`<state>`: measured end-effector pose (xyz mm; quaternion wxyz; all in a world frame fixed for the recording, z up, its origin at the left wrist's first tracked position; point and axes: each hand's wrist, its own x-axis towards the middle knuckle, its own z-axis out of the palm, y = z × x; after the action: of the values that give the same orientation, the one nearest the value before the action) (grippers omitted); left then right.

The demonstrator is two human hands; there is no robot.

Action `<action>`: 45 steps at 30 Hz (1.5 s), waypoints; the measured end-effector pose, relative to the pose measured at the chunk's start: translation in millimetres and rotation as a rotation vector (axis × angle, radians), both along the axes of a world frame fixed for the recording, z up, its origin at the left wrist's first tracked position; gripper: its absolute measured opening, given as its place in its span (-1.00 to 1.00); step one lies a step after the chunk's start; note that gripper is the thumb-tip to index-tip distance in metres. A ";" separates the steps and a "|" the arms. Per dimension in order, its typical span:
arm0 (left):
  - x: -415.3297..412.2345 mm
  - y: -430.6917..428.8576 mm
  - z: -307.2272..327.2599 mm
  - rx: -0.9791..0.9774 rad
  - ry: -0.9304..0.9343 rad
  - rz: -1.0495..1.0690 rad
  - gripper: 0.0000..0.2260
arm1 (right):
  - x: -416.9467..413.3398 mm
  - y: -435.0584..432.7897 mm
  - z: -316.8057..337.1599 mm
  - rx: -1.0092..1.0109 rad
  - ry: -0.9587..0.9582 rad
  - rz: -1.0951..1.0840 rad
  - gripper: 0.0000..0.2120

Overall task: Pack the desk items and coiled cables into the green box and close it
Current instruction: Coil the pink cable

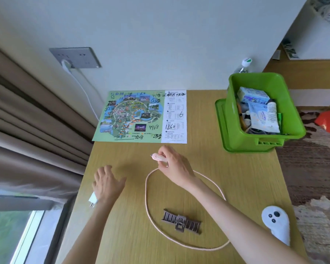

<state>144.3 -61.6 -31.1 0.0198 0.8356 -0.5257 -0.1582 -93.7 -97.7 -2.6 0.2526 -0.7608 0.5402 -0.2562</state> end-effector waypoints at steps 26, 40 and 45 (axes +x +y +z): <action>-3.6 -22.6 37.2 -0.314 0.595 -0.331 -0.59 | 39.7 -15.1 33.7 0.093 0.065 0.124 -0.81; -32.9 -54.3 76.4 -0.346 0.566 -0.490 -0.55 | 10.1 -28.7 72.6 -0.019 0.133 0.062 -0.84; -40.1 -59.7 92.2 -0.355 0.598 -0.512 -0.55 | 5.7 -27.7 87.2 -0.038 0.131 0.042 -0.88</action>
<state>104.2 -121.3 61.1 0.2749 0.5793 -0.7062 -0.3002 -88.0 -125.4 84.6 0.2076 -0.7918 0.5343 -0.2109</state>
